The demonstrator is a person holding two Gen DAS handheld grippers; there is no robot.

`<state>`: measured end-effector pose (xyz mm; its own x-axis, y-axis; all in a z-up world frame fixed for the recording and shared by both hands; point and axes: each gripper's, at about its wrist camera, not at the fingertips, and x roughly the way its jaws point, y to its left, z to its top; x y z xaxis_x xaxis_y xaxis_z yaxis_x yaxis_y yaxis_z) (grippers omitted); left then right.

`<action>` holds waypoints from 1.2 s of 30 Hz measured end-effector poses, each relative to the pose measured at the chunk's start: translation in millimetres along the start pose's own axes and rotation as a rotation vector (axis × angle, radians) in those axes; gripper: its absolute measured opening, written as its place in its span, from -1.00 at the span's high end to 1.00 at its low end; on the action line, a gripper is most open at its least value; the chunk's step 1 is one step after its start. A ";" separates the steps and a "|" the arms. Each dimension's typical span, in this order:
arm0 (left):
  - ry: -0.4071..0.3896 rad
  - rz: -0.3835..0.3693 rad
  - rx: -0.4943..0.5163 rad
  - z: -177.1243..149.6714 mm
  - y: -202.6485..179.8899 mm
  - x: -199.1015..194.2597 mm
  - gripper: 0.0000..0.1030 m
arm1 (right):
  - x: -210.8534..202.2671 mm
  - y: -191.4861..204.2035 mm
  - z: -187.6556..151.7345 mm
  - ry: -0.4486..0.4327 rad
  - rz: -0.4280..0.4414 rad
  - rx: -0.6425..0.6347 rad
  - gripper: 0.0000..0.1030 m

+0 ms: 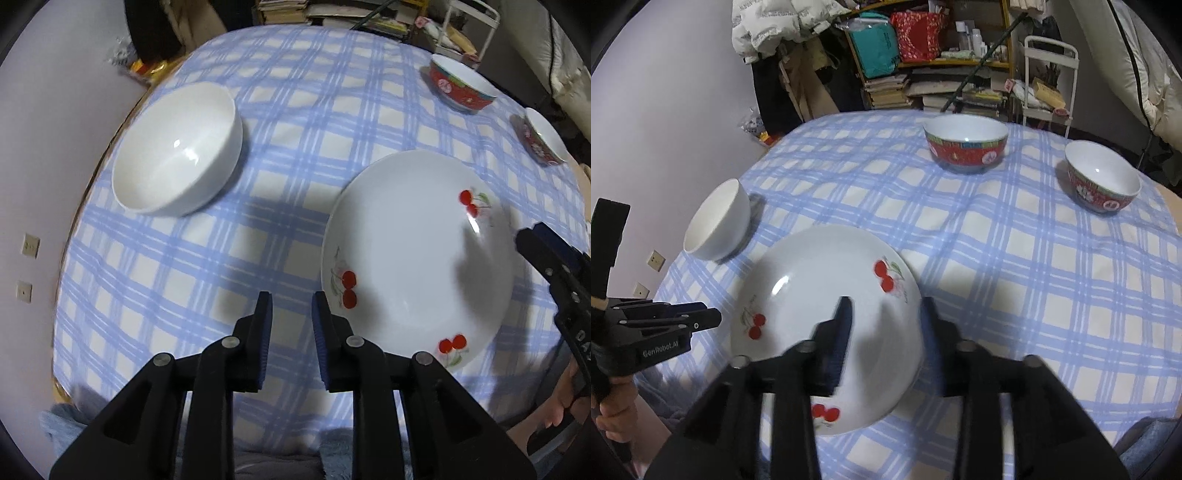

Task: Organize plates and bowls
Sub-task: 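Lower the cherry plate onto the stack and open both grippers, then move both grippers to the rim of a plain white bowl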

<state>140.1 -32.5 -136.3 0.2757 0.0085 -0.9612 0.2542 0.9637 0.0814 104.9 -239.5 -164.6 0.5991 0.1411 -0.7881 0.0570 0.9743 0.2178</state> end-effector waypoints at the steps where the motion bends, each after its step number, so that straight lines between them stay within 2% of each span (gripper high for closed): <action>1: -0.007 -0.002 0.003 1.4 2.7 -4.4 0.48 | -1.2 3.7 1.4 0.001 -0.004 -0.009 0.14; 3: -0.030 0.004 0.007 2.7 5.4 -15.4 0.32 | -3.6 11.1 4.2 -0.001 -0.012 -0.023 -0.01; 5: -0.064 0.023 0.018 4.3 10.8 -25.6 0.12 | -6.8 17.1 6.3 -0.012 -0.015 -0.030 -0.27; 9: -0.089 0.035 0.016 19.9 29.5 -36.3 -0.14 | -11.3 26.8 13.2 -0.020 -0.021 -0.034 -0.59; 11: -0.090 0.037 0.001 23.5 39.6 -41.9 -0.53 | -12.5 29.7 18.0 -0.023 -0.029 -0.037 -0.74; 15: -0.117 0.052 -0.029 31.7 61.6 -53.5 -0.60 | -13.9 39.0 31.7 -0.014 -0.042 -0.055 -0.77; 19: -0.143 0.089 -0.038 41.1 84.2 -62.8 -0.66 | -16.3 52.5 47.1 -0.032 -0.049 -0.087 -0.92; 28: -0.181 0.135 -0.094 55.6 137.3 -64.5 -0.72 | -6.3 93.5 79.3 -0.083 -0.041 -0.125 -0.94; 36: -0.196 0.144 -0.138 63.4 181.8 -53.2 -0.72 | 14.1 125.8 95.5 -0.075 -0.034 -0.165 -0.95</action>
<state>230.4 125.3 -53.7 0.4769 0.1088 -0.8722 0.0744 0.9837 0.1634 196.8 -131.7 -93.3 0.6570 0.0997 -0.7472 -0.0495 0.9948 0.0892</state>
